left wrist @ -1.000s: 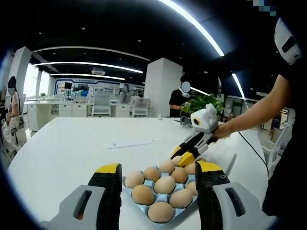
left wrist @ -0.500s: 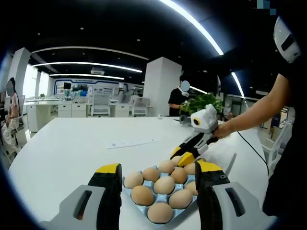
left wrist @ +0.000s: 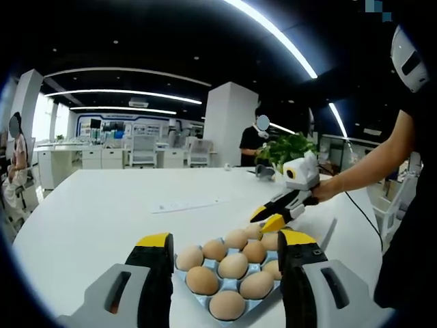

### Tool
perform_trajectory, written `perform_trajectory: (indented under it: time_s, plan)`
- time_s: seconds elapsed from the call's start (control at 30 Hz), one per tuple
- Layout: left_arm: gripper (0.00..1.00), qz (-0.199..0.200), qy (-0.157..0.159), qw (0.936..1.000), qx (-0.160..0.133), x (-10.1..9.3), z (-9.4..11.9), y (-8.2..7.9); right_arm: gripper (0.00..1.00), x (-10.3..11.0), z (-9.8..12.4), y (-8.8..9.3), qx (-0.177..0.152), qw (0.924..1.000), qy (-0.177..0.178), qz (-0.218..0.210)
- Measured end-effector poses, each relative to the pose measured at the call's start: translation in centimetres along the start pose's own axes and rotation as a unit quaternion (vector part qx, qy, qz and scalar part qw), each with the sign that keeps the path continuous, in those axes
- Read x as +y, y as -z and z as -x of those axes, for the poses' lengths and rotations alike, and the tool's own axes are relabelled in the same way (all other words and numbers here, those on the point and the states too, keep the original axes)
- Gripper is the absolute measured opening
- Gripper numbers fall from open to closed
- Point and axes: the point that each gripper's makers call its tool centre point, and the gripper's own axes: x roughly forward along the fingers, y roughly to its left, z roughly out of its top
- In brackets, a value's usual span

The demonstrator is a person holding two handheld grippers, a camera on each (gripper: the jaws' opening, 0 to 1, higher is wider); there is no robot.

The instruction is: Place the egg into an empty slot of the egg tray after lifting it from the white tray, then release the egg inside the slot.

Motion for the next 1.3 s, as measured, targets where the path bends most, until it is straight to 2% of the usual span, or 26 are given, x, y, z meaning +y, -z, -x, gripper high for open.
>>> perform_trajectory:
  time_s: [0.17, 0.43, 0.73, 1.07, 1.17, 1.3]
  plan:
    - [0.62, -0.003, 0.003, 1.0000, 0.007, -0.2, -0.4, 0.2, 0.34, -0.6, 1.4, 0.2, -0.010, 0.9998, 0.017, -0.005]
    - [0.62, -0.004, 0.009, 0.9999, 0.004, -0.4, -0.8, 0.1, 0.34, -3.0, 5.0, 1.2, -0.023, 0.9975, 0.062, -0.023]
    - [0.63, -0.007, 0.007, 0.9999, 0.006, -0.4, -0.9, 0.1, 0.34, -5.6, 10.3, 4.2, -0.005, 0.9907, 0.133, -0.029]
    - [0.62, -0.006, 0.016, 0.9998, 0.009, -1.0, -1.2, 0.2, 0.34, -9.0, 16.9, 6.8, 0.003, 0.9744, 0.219, -0.050]
    - [0.61, -0.005, 0.016, 0.9998, 0.009, -1.0, -1.2, 0.1, 0.34, -10.0, 18.6, 7.3, -0.002, 0.9677, 0.245, -0.058]
    - [0.62, -0.002, 0.014, 0.9999, 0.005, -1.0, -1.2, 0.0, 0.34, -11.7, 21.0, 7.7, -0.015, 0.9529, 0.295, -0.071]
